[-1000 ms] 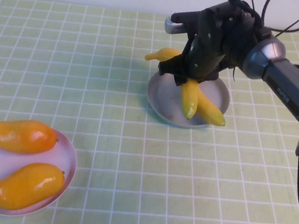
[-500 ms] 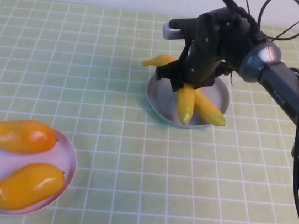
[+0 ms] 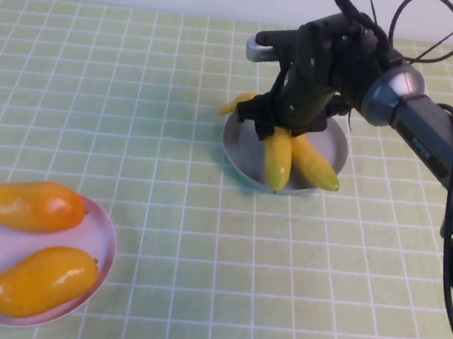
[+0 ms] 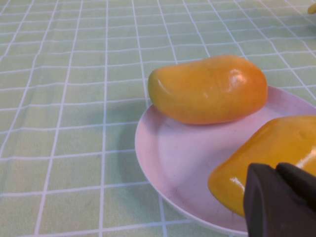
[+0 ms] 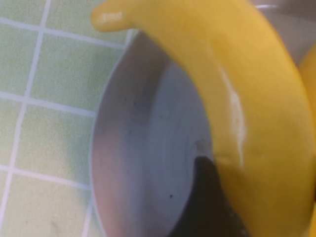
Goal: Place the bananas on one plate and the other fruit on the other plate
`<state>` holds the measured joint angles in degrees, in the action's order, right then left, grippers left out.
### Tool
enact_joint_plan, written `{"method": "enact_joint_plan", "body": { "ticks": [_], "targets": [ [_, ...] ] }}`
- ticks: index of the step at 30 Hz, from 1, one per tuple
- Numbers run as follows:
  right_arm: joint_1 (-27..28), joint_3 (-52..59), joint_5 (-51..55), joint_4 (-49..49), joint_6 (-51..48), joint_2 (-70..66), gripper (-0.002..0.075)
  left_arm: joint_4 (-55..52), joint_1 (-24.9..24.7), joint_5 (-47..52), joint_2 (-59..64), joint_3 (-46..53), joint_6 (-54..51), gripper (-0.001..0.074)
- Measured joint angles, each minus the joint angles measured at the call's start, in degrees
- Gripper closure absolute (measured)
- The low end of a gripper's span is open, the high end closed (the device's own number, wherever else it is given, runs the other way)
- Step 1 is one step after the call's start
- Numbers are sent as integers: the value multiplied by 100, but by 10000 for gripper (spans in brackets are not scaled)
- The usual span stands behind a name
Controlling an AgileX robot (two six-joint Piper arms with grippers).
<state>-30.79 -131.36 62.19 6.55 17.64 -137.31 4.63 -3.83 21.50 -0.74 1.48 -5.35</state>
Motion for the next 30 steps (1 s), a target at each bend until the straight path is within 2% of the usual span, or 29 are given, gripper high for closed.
{"method": "enact_joint_plan", "body": {
  "ticks": [17,20,23,27,30],
  "targets": [
    [0,10,342,-13,0,322,314,0,0,0,0,0,0,737],
    [0,10,506,-109,0,519,333,0,0,0,0,0,0,737],
    [0,10,766,-323,-13,732,410,0,0,0,0,0,0,737],
    [-46,10,887,-479,-366,1062,622,0,0,0,0,0,0,737],
    [-139,10,921,-578,-558,1352,705,0,0,0,0,0,0,737]
  ]
}}
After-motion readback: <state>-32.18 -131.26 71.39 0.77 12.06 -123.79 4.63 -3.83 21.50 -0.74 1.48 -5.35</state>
